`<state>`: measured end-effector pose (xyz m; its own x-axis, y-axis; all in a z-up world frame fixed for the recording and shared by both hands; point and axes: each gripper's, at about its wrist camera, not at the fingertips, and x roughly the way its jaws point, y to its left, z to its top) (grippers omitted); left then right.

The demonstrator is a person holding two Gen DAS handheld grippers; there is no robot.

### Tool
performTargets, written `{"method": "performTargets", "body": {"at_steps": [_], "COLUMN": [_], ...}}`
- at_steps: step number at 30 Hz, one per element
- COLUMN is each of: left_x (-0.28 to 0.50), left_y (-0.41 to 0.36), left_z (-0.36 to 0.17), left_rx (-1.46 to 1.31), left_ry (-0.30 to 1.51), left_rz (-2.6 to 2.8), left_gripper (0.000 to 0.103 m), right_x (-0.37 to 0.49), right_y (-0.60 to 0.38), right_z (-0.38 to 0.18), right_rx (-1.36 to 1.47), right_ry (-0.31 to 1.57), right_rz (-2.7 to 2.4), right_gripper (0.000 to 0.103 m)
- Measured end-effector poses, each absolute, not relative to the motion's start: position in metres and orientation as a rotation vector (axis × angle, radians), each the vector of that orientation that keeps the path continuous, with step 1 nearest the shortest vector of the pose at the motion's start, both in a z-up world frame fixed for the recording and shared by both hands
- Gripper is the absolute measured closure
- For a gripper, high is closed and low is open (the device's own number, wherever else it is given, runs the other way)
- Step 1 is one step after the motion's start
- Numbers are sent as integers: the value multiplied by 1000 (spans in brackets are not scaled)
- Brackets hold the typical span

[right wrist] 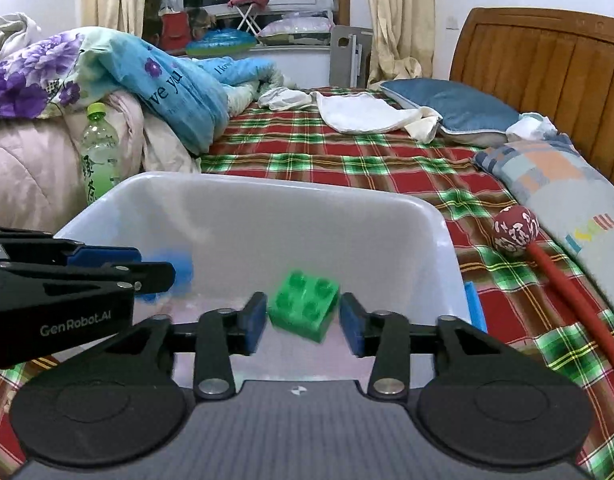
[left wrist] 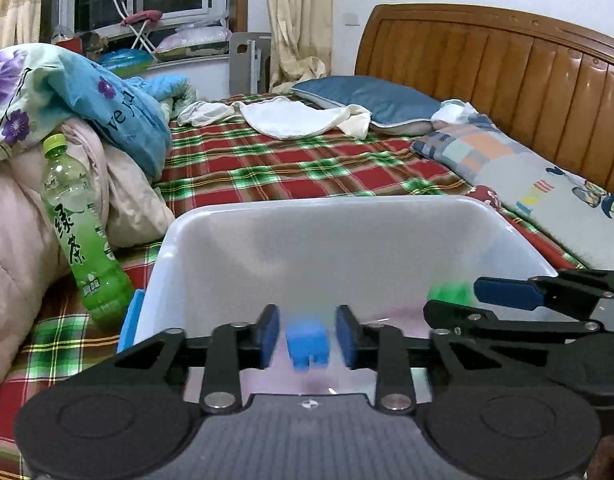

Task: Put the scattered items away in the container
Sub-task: 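Carry both bricks over the white tub and open both grippers, then move both grippers back down to the toys on the bed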

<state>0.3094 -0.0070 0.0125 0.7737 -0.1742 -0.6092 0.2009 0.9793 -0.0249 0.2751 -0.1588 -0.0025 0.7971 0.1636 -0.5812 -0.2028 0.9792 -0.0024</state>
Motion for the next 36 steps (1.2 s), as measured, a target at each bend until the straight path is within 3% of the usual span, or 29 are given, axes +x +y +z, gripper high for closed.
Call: {"method": "performTargets", "body": {"at_steps": [15,23,26,36], "left_x": [262,183,158,96], "left_y": [9,25,31,57], "left_z": [49,62,53,-22], "left_rx": [28,5,7,-1], "left_ry": [602,535,546,659], "left_rz": [-199,-229,-246,-201], "left_gripper": [54,34,34,34], "right_x": [242,174,157,108], "right_y": [-150,-156,-157,-139], "right_z": [25,43,39,-5], "right_rx": [-110,-70,-50,-90], "right_ry": [556,466,475,547], "right_rz": [193,238,265,300], "right_gripper": [33,22,17,20]}}
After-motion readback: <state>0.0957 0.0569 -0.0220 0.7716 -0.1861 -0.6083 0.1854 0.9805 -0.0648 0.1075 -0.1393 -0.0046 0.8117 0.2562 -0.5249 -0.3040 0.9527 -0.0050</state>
